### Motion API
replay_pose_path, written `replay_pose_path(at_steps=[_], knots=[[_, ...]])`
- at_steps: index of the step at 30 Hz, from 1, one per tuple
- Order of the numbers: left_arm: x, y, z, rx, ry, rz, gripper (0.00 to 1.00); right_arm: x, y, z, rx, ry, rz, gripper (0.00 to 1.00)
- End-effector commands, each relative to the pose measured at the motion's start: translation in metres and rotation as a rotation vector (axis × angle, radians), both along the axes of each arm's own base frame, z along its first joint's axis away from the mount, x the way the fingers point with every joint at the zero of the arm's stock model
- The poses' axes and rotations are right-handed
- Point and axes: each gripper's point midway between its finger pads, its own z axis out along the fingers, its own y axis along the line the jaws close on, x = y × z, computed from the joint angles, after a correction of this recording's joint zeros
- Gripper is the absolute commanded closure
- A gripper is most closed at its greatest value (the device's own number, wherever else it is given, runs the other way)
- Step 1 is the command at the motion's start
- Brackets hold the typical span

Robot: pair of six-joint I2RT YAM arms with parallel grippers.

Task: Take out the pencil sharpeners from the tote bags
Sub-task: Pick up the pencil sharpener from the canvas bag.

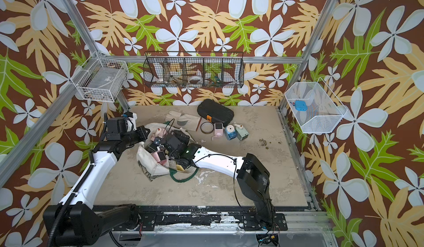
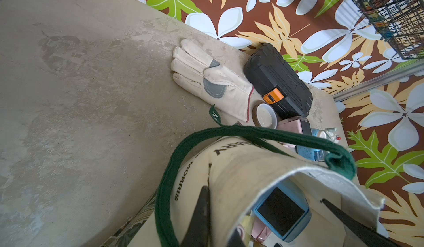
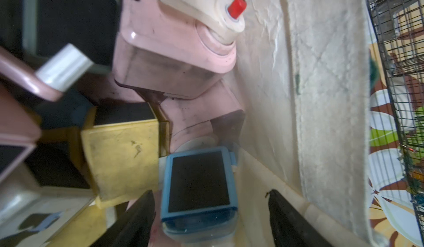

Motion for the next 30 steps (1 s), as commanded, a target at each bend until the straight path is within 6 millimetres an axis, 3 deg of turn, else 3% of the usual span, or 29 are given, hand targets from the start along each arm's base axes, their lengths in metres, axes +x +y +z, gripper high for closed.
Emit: replay_pose_path(at_steps=[1, 10, 18, 23, 30], knots=[[0.006, 0.001, 0.018, -0.003, -0.071, 0.003, 1.00, 0.011, -0.014, 0.000, -0.040, -0.025, -0.053, 0.21], [0.006, 0.001, 0.017, -0.002, -0.069, 0.003, 1.00, 0.030, -0.029, -0.018, -0.044, 0.053, -0.078, 0.20], [0.006, 0.001, 0.017, -0.003, -0.069, 0.003, 1.00, 0.026, -0.030, -0.051, -0.113, 0.160, -0.036, 0.18], [0.007, 0.001, 0.018, -0.003, -0.069, 0.003, 1.00, 0.038, -0.037, -0.051, -0.161, 0.100, -0.090, 0.16], [0.007, 0.000, 0.018, -0.003, -0.071, 0.002, 1.00, 0.051, -0.044, -0.054, -0.223, 0.039, -0.165, 0.29]])
